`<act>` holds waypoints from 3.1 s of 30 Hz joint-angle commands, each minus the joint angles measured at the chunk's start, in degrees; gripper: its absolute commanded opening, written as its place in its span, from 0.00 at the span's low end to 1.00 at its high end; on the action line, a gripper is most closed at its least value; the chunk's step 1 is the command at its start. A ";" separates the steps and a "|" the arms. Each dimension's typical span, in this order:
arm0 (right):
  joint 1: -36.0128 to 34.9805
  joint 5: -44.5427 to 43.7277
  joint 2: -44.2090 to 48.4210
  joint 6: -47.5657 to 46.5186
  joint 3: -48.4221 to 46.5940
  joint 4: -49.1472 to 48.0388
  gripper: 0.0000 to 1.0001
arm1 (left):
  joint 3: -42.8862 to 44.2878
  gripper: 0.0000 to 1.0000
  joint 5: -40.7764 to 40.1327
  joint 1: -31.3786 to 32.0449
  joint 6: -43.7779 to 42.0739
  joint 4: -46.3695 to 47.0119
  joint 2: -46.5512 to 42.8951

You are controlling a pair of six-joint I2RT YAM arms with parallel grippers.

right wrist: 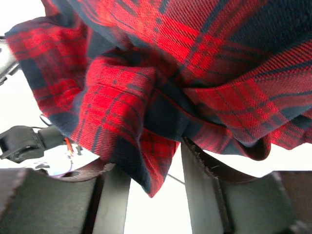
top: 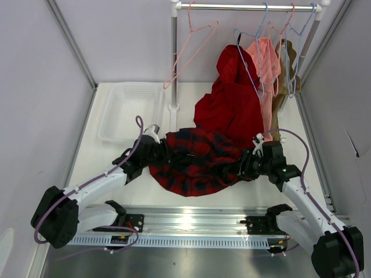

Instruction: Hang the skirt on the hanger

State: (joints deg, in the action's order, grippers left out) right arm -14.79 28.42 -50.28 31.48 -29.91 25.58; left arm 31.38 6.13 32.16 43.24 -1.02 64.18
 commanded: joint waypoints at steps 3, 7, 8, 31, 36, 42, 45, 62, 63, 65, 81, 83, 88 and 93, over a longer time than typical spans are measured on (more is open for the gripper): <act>-3.93 -6.62 0.62 1.38 -1.38 1.40 0.47 | 4.13 0.51 -12.26 8.51 -2.99 -6.97 -1.34; -4.99 -9.78 0.45 2.09 -2.34 1.31 0.34 | 4.13 0.57 -23.67 13.53 -1.76 -11.63 -2.83; -4.99 -10.23 0.01 1.92 -3.04 1.92 0.27 | 4.22 0.57 -25.27 14.41 -1.24 -12.42 -3.27; -3.14 -10.67 -4.21 -1.78 -12.01 3.95 0.20 | 3.60 0.66 -38.84 25.05 -0.08 -16.48 -0.55; -2.97 -10.23 -4.30 -1.95 -11.84 3.77 0.20 | 4.31 0.67 -38.74 26.46 -0.97 -16.82 0.42; -2.97 -9.97 -3.95 -1.87 -11.75 3.60 0.20 | 5.19 0.69 -42.34 26.64 1.31 -20.34 3.66; -2.88 -9.53 -3.86 -1.95 -11.75 3.51 0.20 | 5.62 0.71 -44.44 26.46 1.76 -19.82 5.68; 1.93 -0.51 -4.03 -2.39 -8.32 -1.05 0.20 | 4.39 0.12 -23.64 10.91 -9.75 -3.12 5.60; 2.91 1.35 -4.38 -2.13 -8.15 -3.24 0.20 | 5.09 0.06 -21.71 10.38 -11.15 -2.42 5.69; 5.63 7.13 -5.17 -1.17 -7.36 -6.32 0.16 | 5.36 0.00 -13.28 8.45 -12.04 -1.28 5.17; 14.26 29.49 -7.46 29.76 -9.72 -52.63 0.01 | 4.23 0.00 41.47 -9.21 8.65 25.93 -6.26; 16.44 30.72 -6.94 32.93 -10.78 -54.05 0.01 | 3.08 0.00 44.57 -13.69 13.68 31.40 -6.53; 19.44 31.96 -5.09 35.22 -13.85 -53.89 0.03 | -1.31 0.00 50.20 -21.52 26.80 45.31 -6.18; 19.36 31.34 -2.73 20.40 -15.01 -32.29 0.06 | -2.19 0.00 50.47 -21.18 20.05 35.75 -6.79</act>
State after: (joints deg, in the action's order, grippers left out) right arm 4.01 59.31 -55.48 59.61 -42.92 -16.86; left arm 29.76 53.43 11.60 63.88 34.24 58.72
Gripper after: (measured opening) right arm 0.048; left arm 0.022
